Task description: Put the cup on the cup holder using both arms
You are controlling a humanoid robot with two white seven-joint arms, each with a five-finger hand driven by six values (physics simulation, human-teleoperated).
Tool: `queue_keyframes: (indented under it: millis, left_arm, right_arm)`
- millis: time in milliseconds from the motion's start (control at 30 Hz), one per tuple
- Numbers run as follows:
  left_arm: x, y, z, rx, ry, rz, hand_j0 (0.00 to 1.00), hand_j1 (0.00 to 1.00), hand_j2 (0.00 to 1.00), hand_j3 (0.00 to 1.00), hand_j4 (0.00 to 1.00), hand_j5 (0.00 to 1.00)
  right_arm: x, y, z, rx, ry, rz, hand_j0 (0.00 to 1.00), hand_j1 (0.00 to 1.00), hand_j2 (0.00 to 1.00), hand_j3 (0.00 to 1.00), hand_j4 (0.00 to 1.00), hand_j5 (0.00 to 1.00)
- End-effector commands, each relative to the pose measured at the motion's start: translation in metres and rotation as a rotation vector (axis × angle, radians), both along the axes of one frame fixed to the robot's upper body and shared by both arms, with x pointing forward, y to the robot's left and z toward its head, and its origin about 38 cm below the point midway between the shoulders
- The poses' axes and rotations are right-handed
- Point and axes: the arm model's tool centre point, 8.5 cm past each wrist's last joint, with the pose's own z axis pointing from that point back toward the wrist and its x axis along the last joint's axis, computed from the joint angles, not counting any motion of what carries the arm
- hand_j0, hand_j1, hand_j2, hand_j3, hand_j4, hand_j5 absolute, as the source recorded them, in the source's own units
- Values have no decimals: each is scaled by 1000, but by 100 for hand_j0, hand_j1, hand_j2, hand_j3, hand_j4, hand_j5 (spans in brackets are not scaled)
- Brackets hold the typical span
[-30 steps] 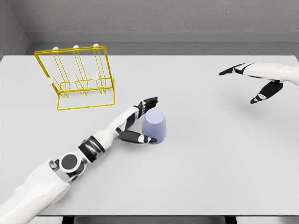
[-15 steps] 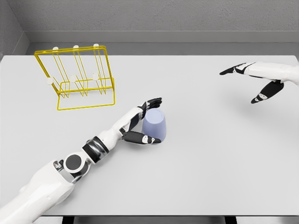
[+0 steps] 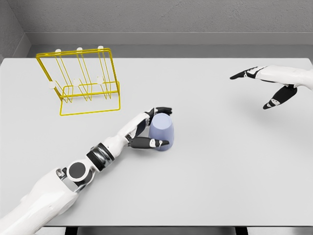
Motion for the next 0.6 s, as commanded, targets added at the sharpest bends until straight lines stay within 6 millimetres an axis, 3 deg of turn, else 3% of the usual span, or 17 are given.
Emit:
queue_keyframes:
  millis: [0, 100, 300, 567]
  left_arm:
    - [-1, 0, 0, -1, -2, -1, 61, 61, 61, 61, 61, 61]
    - [-1, 0, 0, 0, -3, -2, 60, 60, 60, 60, 60, 60]
    - [0, 3, 2, -8, -4, 6, 38, 38, 38, 38, 38, 38]
    - [-1, 2, 2, -13, -5, 3, 27, 27, 27, 27, 27, 27]
  right_arm:
    - [0, 0, 0, 6, 1, -4, 100, 100, 100, 100, 100, 100]
    - [0, 0, 0, 6, 1, -4, 100, 100, 100, 100, 100, 100]
    - [0, 2, 1, 8, 0, 0, 100, 100, 100, 100, 100, 100]
    - [1, 3, 4, 12, -8, 4, 100, 100, 100, 100, 100, 100]
